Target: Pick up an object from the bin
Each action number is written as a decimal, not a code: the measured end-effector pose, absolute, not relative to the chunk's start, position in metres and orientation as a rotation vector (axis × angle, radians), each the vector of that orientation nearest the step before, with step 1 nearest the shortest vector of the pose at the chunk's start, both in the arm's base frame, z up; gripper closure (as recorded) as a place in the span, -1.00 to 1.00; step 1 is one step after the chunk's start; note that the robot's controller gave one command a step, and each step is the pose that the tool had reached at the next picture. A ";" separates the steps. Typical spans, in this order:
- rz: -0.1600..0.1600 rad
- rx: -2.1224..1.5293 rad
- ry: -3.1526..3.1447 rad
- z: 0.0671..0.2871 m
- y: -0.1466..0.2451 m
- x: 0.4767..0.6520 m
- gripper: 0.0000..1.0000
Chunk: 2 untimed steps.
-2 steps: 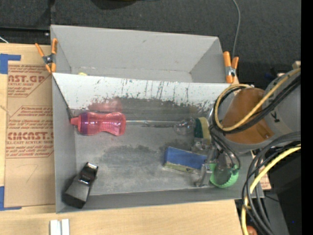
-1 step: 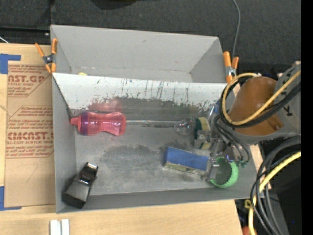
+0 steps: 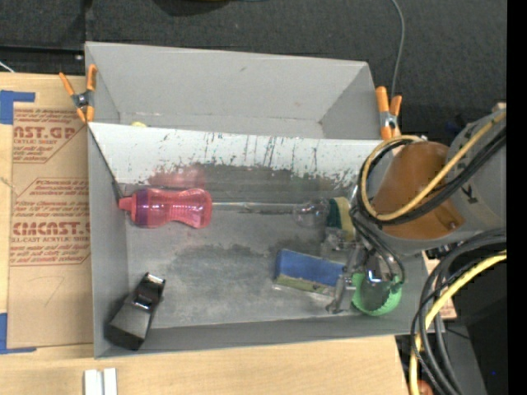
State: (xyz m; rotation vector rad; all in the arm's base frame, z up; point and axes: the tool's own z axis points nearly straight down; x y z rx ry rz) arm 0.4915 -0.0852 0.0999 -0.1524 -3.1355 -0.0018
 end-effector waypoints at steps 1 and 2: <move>0.002 -0.463 -3.123 0.071 -0.074 0.489 -1.00; -0.001 -0.412 -3.115 0.071 -0.074 0.481 1.00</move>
Offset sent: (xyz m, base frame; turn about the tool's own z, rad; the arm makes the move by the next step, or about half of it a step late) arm -0.0118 0.0103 -0.0299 0.1665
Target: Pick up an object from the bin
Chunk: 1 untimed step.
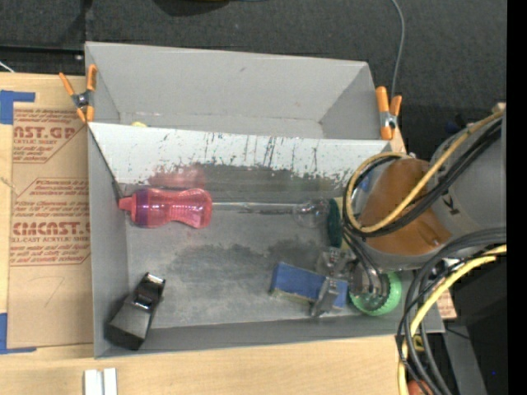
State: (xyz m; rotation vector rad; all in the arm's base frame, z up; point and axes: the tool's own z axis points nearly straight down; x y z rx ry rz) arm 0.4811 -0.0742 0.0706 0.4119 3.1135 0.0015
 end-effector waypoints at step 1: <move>0.001 0.412 3.114 0.071 -0.074 0.481 1.00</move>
Offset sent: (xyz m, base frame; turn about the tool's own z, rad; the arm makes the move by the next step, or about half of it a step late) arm 0.0000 0.0001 0.0442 0.0001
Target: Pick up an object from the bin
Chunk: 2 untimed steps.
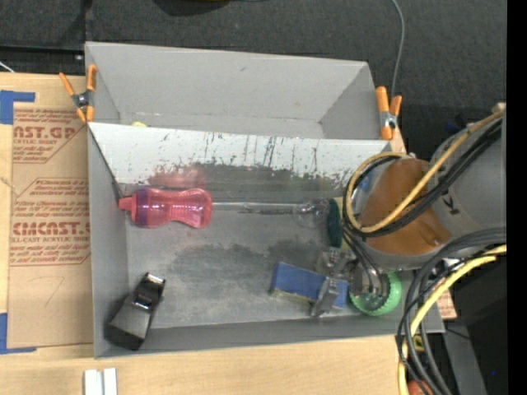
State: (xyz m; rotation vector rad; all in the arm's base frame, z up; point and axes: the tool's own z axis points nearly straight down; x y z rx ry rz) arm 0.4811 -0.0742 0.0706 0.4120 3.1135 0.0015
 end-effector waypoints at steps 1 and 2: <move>0.002 0.413 3.121 0.082 -0.074 0.479 1.00; 0.003 0.412 3.118 0.102 -0.074 0.480 1.00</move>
Offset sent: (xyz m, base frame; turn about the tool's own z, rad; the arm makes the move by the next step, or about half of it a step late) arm -0.0016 0.0003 0.0472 -0.0003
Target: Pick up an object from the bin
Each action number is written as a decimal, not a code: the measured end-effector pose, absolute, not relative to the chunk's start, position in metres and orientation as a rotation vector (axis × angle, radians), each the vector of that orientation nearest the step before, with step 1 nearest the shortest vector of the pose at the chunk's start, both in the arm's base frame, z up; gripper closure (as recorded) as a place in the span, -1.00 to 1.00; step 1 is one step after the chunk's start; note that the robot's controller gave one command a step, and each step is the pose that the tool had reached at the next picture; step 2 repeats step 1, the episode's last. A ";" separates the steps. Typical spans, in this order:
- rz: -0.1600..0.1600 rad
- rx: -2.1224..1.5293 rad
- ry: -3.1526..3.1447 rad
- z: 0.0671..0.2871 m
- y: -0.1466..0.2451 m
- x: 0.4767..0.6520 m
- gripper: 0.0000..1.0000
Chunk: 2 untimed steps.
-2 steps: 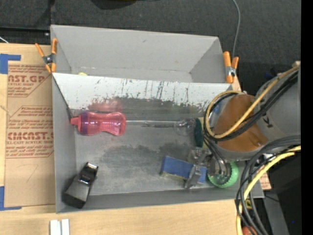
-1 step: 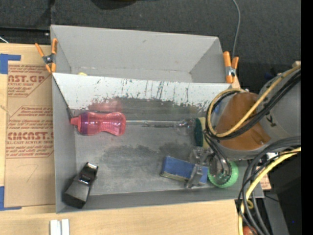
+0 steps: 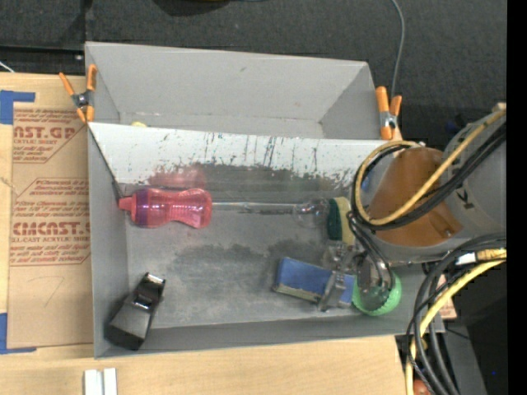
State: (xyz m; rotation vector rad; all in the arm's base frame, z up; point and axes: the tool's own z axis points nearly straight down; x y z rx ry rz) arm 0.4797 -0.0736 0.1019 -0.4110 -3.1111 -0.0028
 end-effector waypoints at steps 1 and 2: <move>-0.003 -0.410 -3.112 0.176 -0.073 0.480 1.00; -0.003 -0.410 -3.112 0.176 -0.073 0.480 1.00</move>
Offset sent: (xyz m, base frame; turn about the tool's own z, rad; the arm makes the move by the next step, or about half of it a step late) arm -0.0019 0.0002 0.0303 0.0002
